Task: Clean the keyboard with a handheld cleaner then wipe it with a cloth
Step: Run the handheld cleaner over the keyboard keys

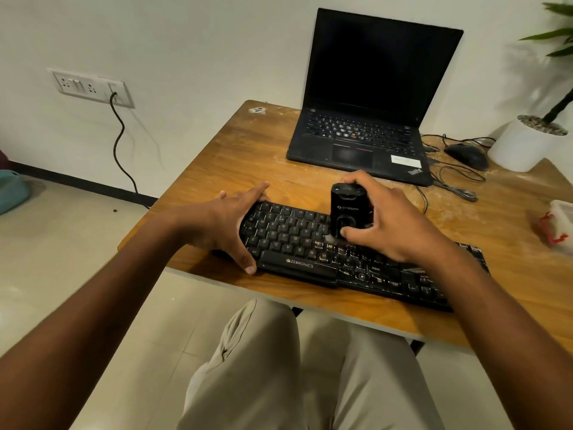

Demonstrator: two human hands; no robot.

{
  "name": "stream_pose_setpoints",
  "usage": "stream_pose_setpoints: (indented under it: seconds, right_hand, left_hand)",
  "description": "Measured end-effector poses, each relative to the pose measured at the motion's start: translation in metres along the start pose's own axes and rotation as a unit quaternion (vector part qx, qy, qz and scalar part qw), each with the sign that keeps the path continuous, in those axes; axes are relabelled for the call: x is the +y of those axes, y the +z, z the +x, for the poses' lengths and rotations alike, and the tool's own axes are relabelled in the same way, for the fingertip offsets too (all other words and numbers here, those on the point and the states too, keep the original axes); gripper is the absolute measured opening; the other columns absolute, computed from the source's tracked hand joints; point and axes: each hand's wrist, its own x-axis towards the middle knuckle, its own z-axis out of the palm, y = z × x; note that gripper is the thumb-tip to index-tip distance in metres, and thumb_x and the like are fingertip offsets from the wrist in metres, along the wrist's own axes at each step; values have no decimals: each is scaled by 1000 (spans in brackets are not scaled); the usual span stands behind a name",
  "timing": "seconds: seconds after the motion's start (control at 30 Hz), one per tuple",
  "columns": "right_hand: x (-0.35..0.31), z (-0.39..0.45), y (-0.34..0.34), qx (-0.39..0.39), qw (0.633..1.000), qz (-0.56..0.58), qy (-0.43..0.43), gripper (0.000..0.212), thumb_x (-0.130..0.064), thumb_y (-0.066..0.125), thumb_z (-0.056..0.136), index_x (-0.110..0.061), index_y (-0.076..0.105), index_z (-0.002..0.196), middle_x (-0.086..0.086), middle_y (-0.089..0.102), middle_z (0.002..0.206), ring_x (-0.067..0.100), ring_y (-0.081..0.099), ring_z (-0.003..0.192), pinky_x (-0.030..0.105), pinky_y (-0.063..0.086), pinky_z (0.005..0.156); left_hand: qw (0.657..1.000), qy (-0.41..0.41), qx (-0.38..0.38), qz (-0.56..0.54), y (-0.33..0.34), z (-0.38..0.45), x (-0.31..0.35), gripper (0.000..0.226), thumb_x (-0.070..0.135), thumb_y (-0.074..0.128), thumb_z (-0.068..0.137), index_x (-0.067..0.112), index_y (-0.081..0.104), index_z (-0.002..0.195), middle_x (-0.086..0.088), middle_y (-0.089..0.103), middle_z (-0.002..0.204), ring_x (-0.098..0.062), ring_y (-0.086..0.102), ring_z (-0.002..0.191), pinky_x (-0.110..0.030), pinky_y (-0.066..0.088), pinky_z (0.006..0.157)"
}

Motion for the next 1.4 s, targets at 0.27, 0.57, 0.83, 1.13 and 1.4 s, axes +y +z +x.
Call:
stream_pose_setpoints:
  seconds: [0.27,0.57,0.83,1.13,1.4]
  right_hand:
    - [-22,18,29,47,991,121,-30,64,-12,83,81,-37,45,125,-10,62,110,10,67,92,27,62,66]
    - [1,1,-7,-9,1000,2,18,68,-11,83,80,-36,44,129,-4,62,110,10,65,85,28,62,59]
    - [-22,12,32,33,992,117,-24,65,-12,83,82,-37,44,129,-9,64,109,2,67,81,25,58,60]
    - [-14,0,-5,-11,1000,19,-9,63,-10,82,82,-38,45,125,-9,60,107,2,65,67,18,49,46]
    - [-32,19,23,13,995,71,-62,62,-11,81,83,-36,45,126,-12,61,107,0,63,82,18,53,54]
  left_hand:
    - [1000,2,0,-1,-1,-1,1,151,33,98,59,34,-13,161,13,19,166,-19,8,151,-39,-11,120]
    - [1000,16,-3,-12,1,2,-5,152,35,98,57,34,-13,161,13,21,165,-18,8,151,-37,-15,118]
    - [1000,10,2,-12,0,3,-4,151,33,98,57,35,-12,161,12,22,165,-19,9,152,-42,-13,121]
    - [1000,20,-3,-1,1,7,-13,157,44,99,52,35,-15,160,14,20,166,-18,8,154,-43,-17,121]
    - [1000,12,5,-3,1,6,-8,154,36,98,56,35,-14,160,10,18,167,-22,3,154,-38,-15,118]
